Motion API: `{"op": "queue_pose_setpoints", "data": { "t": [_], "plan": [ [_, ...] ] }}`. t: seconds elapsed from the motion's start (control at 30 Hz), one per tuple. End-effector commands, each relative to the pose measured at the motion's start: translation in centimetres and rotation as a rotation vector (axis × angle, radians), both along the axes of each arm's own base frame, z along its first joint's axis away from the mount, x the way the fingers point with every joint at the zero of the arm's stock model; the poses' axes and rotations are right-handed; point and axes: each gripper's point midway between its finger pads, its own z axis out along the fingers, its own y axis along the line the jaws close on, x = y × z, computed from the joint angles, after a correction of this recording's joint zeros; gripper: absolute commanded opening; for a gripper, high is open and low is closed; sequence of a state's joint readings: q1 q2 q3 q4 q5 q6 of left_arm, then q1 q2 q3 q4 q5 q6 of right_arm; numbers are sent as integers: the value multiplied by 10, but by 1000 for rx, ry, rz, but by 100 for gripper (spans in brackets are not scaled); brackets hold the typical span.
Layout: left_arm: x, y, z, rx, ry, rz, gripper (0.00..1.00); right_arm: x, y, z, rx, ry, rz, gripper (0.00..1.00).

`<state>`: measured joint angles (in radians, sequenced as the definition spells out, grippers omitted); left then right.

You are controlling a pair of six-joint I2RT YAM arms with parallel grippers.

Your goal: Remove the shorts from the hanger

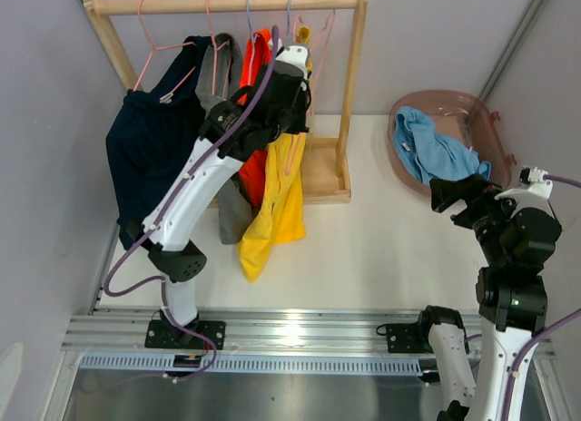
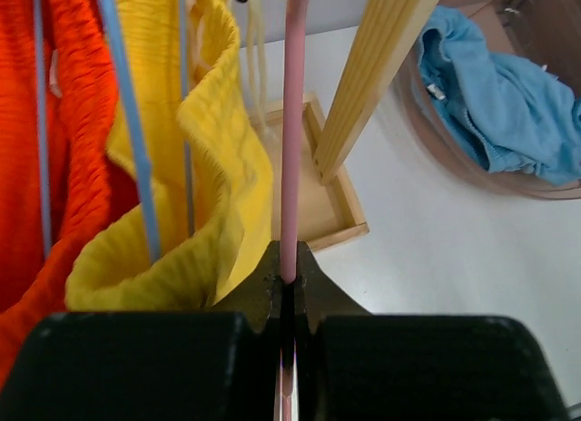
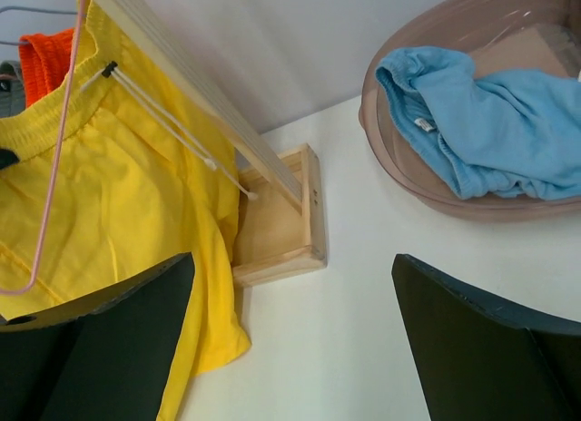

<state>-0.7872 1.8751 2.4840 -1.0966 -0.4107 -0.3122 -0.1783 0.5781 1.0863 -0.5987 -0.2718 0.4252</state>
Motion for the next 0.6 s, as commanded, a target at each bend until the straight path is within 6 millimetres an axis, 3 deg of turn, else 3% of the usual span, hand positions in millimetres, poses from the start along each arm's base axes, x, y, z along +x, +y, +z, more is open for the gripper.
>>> {"op": "queue_pose_setpoints", "data": {
  "t": [0.0,0.23,0.43,0.57],
  "plan": [
    [13,-26,35,-126,-105,-58,0,-16,3,6,-57,0,18,100],
    [40,-68,54,-299,-192,-83,0,-33,10,3,-49,-8,43,100],
    [54,-74,71,-339,-272,-71,0,-34,12,-9,-50,14,53,99],
    [71,-84,65,-353,-295,-72,0,-33,16,-13,-39,13,72,99]
  ]
}}
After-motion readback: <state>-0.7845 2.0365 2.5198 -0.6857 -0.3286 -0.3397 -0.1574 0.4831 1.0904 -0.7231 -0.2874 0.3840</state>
